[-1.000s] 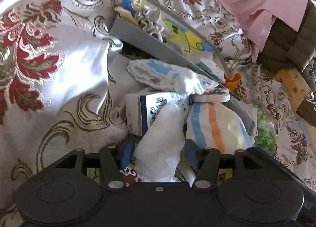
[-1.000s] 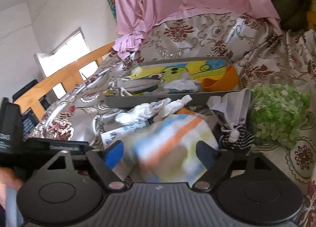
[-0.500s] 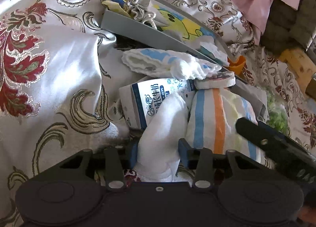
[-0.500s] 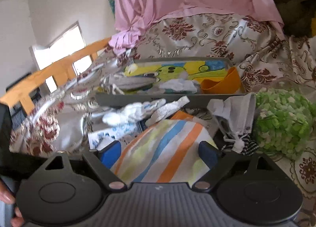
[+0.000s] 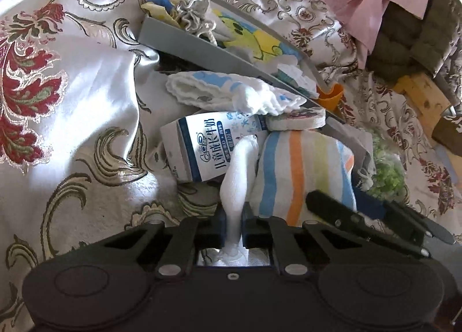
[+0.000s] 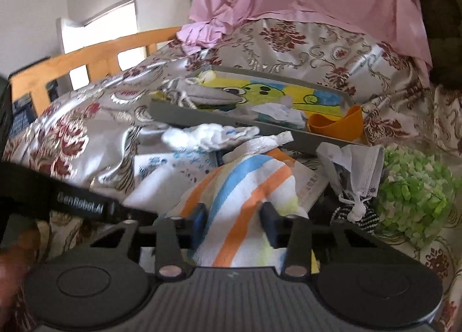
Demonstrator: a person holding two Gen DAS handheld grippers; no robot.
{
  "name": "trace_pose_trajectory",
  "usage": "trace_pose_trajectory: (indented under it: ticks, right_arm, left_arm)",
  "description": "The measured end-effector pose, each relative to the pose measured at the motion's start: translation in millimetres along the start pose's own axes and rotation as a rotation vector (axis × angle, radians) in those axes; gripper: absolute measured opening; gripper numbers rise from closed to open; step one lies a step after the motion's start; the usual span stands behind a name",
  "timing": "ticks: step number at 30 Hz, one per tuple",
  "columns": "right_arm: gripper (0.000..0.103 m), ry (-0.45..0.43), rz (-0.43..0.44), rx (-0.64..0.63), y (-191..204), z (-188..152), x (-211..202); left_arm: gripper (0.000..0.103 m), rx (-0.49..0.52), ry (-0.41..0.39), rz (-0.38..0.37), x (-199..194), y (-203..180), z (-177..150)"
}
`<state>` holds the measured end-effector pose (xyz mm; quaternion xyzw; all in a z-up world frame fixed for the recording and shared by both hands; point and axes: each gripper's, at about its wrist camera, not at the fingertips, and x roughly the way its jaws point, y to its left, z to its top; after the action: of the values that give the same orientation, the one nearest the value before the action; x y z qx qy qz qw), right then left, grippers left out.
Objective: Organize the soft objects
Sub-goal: 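Lift the white cloth and striped towel up from the pile with both tools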
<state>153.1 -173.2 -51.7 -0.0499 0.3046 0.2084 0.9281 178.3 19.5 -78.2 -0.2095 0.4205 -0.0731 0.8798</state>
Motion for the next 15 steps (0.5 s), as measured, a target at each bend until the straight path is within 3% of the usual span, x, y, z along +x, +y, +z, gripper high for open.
trace_pose_trajectory:
  ticks: [4, 9, 15]
  right_arm:
    - [0.021, -0.001, -0.006, -0.058, 11, -6, -9]
    - [0.017, -0.026, -0.026, -0.120, 22, -11, -23]
    - [0.017, -0.123, -0.029, -0.117, 24, -9, -48]
  left_arm:
    - [0.008, 0.027, -0.021, 0.019, -5, -2, -4]
    - [0.007, 0.088, -0.111, 0.044, -26, -9, -9]
    - [0.007, 0.172, -0.254, 0.060, -57, -24, -16]
